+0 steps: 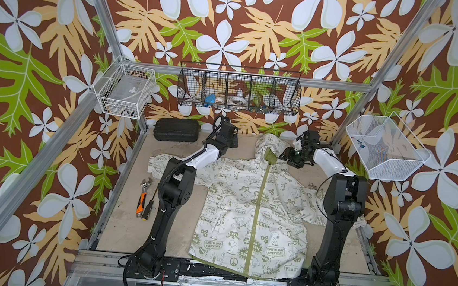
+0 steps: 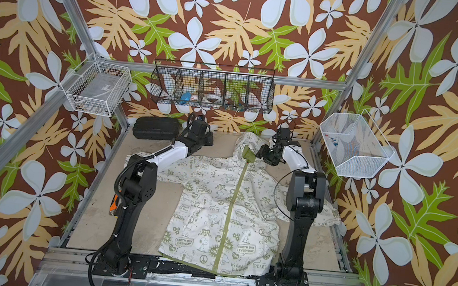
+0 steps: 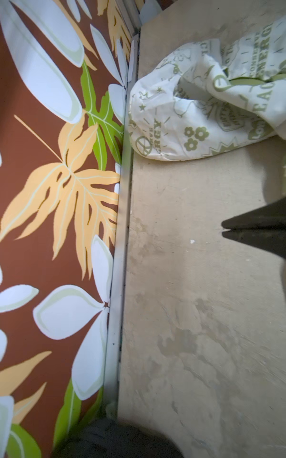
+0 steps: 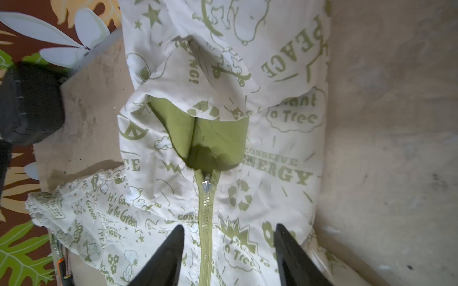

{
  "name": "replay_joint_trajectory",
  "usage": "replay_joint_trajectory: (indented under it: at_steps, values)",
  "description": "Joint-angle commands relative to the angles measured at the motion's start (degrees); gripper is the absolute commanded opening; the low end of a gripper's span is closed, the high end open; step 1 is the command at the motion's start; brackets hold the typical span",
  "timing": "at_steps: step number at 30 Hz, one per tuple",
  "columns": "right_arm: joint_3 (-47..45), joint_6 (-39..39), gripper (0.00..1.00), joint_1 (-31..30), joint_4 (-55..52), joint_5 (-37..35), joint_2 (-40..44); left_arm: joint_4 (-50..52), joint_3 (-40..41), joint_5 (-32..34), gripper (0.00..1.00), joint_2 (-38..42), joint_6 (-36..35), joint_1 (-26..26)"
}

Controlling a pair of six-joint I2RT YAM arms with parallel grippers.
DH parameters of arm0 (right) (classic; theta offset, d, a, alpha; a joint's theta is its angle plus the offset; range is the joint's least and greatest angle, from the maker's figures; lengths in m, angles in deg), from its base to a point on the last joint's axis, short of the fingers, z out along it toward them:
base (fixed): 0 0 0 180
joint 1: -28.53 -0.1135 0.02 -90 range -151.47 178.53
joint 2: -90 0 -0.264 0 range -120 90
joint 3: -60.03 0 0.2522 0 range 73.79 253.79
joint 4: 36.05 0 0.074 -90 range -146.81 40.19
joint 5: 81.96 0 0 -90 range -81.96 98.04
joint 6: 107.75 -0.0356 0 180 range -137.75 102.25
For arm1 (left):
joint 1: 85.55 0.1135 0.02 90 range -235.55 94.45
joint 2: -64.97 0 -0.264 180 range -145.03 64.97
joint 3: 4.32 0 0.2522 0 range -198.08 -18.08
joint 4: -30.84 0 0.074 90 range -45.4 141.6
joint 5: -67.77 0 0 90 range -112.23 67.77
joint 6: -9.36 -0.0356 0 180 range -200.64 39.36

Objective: Unzip the jacket
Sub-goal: Flatten out the jacket at the center of the board.

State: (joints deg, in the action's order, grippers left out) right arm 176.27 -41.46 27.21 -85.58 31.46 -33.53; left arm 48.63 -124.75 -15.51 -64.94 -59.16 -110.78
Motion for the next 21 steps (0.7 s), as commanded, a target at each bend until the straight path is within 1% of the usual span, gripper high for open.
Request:
replay_joint_trajectory:
  at_steps: [1, 2, 5, 6, 8, 11, 12, 15, 17, 19, 20, 21]
  values:
    - [1.56, 1.23, 0.56, -0.85, -1.33, -5.19, -1.73, -10.13, 5.16, -9.85, 0.35, 3.32, -2.86, -0.68]
    - [2.52, 1.11, 0.54, -1.01, -2.04, -6.83, -2.63, -9.6, 4.36, -12.08, 0.43, 2.96, -4.86, -1.15]
    - [5.39, 1.38, 0.52, -1.46, -4.0, -9.82, -5.69, -4.69, -1.99, -18.02, 0.57, -0.53, -10.46, -3.04]
    - [6.26, 1.38, 0.53, -1.56, -4.32, -10.39, -6.48, -2.61, -4.44, -18.99, 0.6, -2.01, -12.12, -3.71]
    - [9.66, 1.59, 0.53, -1.97, -6.07, -12.55, -9.22, 3.18, -11.88, -18.75, 0.65, -6.35, -14.34, -5.38]
    - [16.03, 2.51, 0.54, -2.62, -9.09, -14.29, -13.82, 10.1, -22.03, -17.04, 0.67, -13.11, -13.66, -6.61]
    - [17.77, 2.83, 0.54, -2.93, -9.59, -14.65, -14.9, 11.24, -23.96, -16.79, 0.68, -14.68, -12.95, -6.67]
    - [23.29, 3.62, 0.55, -3.85, -11.5, -16.83, -18.75, 10.63, -26.13, -15.72, 0.7, -17.12, -10.64, -7.09]
    - [25.93, 3.62, 0.52, -4.04, -12.77, -17.63, -20.73, 10.69, -27.89, -14.29, 0.7, -18.74, -10.73, -7.74]
    - [26.47, 3.49, 0.43, -4.13, -13.1, -18.32, -21.51, 10.58, -29.81, -13.58, 0.69, -20.63, -10.68, -8.48]
    - [26.22, 3.49, 0.38, -4.16, -12.93, -18.64, -21.57, 10.36, -30.08, -13.21, 0.68, -21.26, -10.27, -8.68]
    - [25.9, 3.57, 0.3, -4.17, -12.87, -19.01, -21.37, 10.17, -30.09, -11.82, 0.64, -21.66, -9.31, -8.83]
